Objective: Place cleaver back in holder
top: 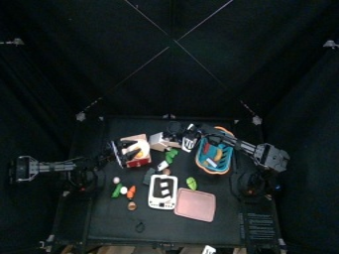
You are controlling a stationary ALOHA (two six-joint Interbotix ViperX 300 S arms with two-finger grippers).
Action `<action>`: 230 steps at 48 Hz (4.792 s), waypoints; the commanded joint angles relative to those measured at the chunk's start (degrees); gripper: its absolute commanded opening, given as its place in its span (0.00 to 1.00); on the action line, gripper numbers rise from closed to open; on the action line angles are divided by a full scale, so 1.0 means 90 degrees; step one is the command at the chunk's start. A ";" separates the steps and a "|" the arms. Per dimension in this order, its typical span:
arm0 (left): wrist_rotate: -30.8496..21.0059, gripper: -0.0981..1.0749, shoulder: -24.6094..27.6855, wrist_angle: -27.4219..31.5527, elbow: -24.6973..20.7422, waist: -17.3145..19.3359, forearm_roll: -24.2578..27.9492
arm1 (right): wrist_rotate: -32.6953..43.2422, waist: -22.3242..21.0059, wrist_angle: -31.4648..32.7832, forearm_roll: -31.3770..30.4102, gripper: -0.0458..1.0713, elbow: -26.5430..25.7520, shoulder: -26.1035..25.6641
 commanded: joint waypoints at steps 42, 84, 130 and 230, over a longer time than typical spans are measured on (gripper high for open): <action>0.0010 0.83 0.0000 -0.0010 -0.0049 0.0029 0.0000 | -0.0020 -0.0010 0.0361 -0.0020 0.50 -0.0605 0.0332; 0.0010 0.83 0.0000 -0.0010 -0.0010 0.0029 0.0000 | 0.0039 0.0000 0.1074 -0.0176 0.50 -0.1377 0.0791; 0.0010 0.83 0.0000 -0.0010 0.0000 0.0029 0.0000 | 0.0049 -0.0010 0.0967 0.0107 0.58 -0.1416 0.0898; 0.0020 0.83 0.0557 0.1875 -0.0586 0.0859 -0.0283 | 0.0127 -0.0010 0.0801 0.0518 0.82 -0.2402 0.1631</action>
